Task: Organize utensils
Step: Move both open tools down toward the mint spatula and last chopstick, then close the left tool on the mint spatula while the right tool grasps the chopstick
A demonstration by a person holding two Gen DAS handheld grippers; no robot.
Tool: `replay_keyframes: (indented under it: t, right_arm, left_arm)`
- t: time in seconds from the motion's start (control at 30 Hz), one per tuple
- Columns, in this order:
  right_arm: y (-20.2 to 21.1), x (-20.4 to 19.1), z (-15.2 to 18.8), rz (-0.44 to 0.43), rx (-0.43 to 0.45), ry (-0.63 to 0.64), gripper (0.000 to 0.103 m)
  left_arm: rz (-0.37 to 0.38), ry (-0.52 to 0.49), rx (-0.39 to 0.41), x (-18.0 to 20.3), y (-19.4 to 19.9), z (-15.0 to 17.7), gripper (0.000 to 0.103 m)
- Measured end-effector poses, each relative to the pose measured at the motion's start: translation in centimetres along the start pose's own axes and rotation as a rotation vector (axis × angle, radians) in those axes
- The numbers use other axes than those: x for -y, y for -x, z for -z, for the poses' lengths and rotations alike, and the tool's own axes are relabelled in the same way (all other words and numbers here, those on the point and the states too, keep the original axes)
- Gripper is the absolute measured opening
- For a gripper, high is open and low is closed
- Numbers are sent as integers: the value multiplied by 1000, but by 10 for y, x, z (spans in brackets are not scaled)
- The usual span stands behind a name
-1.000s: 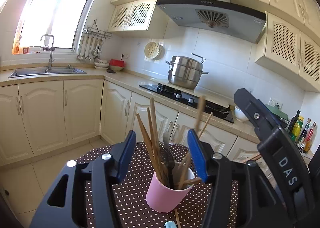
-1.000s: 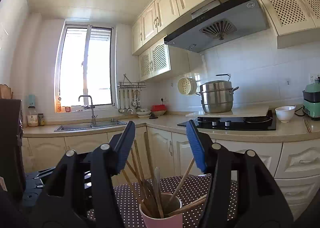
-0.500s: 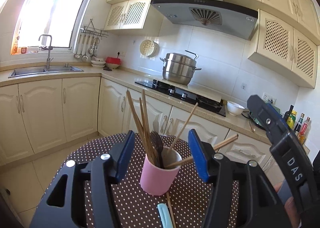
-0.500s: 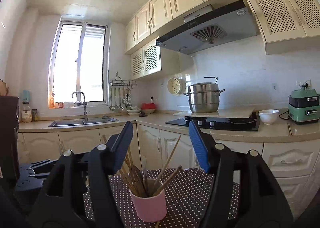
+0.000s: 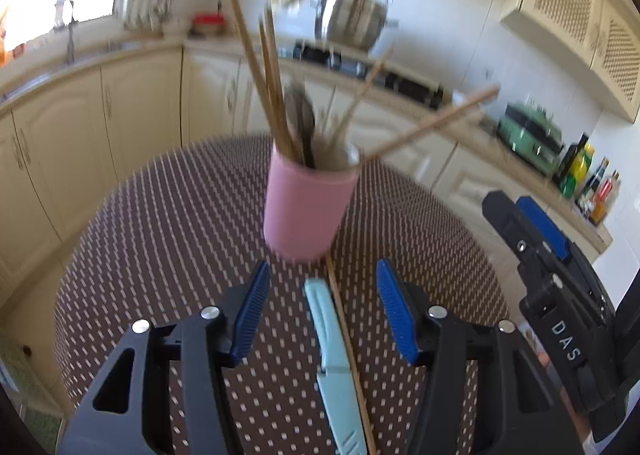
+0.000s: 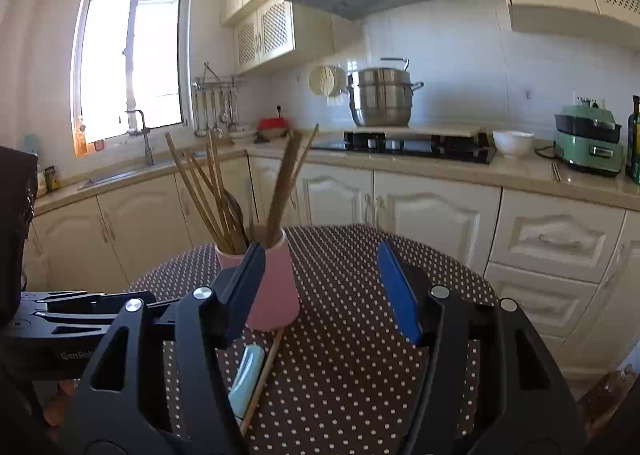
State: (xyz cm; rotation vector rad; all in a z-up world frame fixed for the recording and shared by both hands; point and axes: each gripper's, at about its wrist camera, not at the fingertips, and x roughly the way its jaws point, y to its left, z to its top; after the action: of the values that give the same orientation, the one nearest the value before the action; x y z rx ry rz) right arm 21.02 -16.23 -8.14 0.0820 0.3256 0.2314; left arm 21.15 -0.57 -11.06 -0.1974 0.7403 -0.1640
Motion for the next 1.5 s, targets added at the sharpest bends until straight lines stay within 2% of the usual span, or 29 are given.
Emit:
replay_keyframes:
  t: [0.17,0.27,0.4,0.63,0.73,0.87,1.0,1.17,1.3,1.5]
  right_arm:
    - [-23,8,27,-1,-164,-24,59]
    - [-31,12,39,-7,-232,-33,59]
    - [-35,16,49,-12,-275,-52,60]
    - [-39,20,52,-24,-305,-75,61]
    - [-42,20,53,-26,-316,-79,62]
    - [-48,21,52,-28,-334,-77,62]
    - [-58,15,52,-37,-381,-49,62]
    - [-79,1,58,-46,-520,-9,62]
    - [-91,-14,58,-72,-598,29,62]
    - [-111,-33,51,-106,-737,83,58]
  left_arm:
    - [-8,0,-183,0,-42,20,55]
    - [-26,-5,-241,-1,-61,28,55]
    - [-59,-21,-280,-2,-79,35,55]
    - [-117,-113,-262,10,-89,40,55]
    - [-110,-111,-260,11,-92,39,55]
    - [-152,-153,-265,8,-87,41,37]
    - [-166,-172,-270,5,-81,42,32]
    - [-157,-141,-257,-2,-77,39,20]
    - [-121,-94,-250,-14,-73,39,20]
    - [-128,-54,-227,-35,-61,37,20]
